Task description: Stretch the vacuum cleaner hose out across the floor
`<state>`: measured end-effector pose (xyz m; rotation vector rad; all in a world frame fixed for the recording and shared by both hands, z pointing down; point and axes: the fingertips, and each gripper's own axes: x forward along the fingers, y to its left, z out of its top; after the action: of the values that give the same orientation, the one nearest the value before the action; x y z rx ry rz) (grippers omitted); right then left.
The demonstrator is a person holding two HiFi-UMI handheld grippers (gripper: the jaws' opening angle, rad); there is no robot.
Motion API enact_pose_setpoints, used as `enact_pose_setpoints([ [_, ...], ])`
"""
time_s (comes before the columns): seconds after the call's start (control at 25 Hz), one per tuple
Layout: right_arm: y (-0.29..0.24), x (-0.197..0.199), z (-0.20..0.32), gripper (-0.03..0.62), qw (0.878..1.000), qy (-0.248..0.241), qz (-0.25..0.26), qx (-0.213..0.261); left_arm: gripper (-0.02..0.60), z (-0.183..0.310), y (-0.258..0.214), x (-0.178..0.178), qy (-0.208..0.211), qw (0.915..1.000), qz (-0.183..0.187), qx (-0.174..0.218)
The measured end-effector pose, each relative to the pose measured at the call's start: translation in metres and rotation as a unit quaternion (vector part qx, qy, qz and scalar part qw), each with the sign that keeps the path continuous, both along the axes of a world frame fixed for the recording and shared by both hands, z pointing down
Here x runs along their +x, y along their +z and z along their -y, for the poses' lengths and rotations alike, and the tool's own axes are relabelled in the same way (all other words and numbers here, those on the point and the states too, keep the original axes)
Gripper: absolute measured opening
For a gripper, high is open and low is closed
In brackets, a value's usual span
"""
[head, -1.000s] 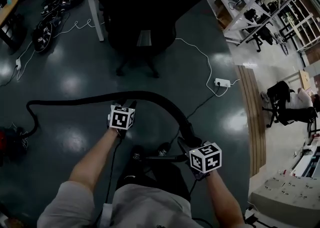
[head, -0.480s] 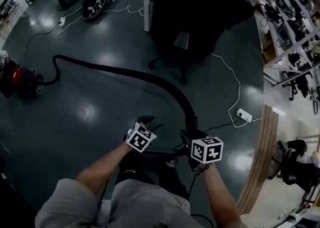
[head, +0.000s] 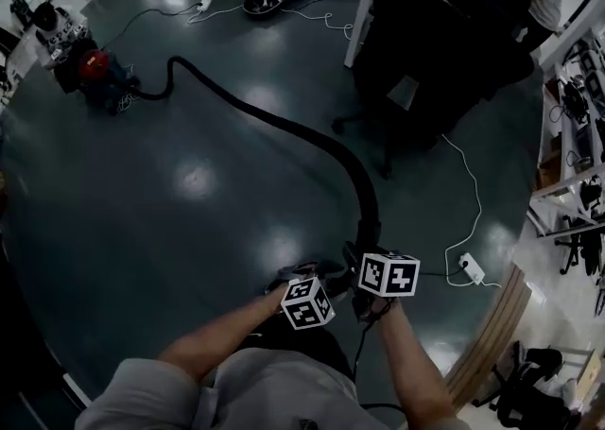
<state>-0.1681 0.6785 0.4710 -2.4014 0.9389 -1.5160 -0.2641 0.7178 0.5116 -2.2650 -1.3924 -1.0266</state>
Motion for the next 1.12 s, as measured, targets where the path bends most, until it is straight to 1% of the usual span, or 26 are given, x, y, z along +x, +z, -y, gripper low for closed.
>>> enact_pose_setpoints([
  [0.16, -0.017, -0.017, 0.022, 0.129, 1.0, -0.008, 0.013, 0.003, 0.207, 0.003, -0.013, -0.01, -0.024, 0.9994, -0.021, -0.011],
  [0.36, -0.024, -0.045, 0.045, 0.13, 1.0, -0.017, 0.026, 0.0, 0.207, 0.021, -0.018, -0.031, -0.059, 0.9972, -0.036, -0.028],
  [0.48, -0.029, -0.062, 0.063, 0.13, 0.998, -0.051, 0.034, 0.006, 0.206, 0.035, -0.022, -0.041, -0.076, 0.9961, -0.036, -0.029],
  [0.6, -0.025, -0.077, 0.079, 0.13, 0.992, -0.101, 0.062, 0.035, 0.206, 0.043, -0.019, -0.05, -0.085, 0.9957, -0.03, -0.022],
  [0.8, -0.02, -0.101, 0.094, 0.139, 0.974, -0.165, 0.121, 0.101, 0.206, 0.047, -0.012, -0.068, -0.114, 0.9934, 0.011, -0.008],
  [0.88, -0.025, -0.108, 0.093, 0.199, 0.964, -0.181, 0.143, 0.129, 0.206, 0.051, -0.011, -0.076, -0.129, 0.9913, 0.025, 0.005],
  [0.96, -0.035, -0.113, 0.085, 0.235, 0.953, -0.207, 0.159, 0.155, 0.206, 0.055, -0.009, -0.082, -0.141, 0.989, 0.036, 0.025],
  [1.04, -0.045, -0.118, 0.07, 0.249, 0.941, -0.253, 0.156, 0.163, 0.206, 0.053, -0.01, -0.093, -0.143, 0.9878, 0.042, 0.045],
  [1.12, -0.061, -0.121, 0.055, 0.248, 0.929, -0.311, 0.124, 0.159, 0.206, 0.051, -0.013, -0.105, -0.141, 0.9871, 0.043, 0.063],
])
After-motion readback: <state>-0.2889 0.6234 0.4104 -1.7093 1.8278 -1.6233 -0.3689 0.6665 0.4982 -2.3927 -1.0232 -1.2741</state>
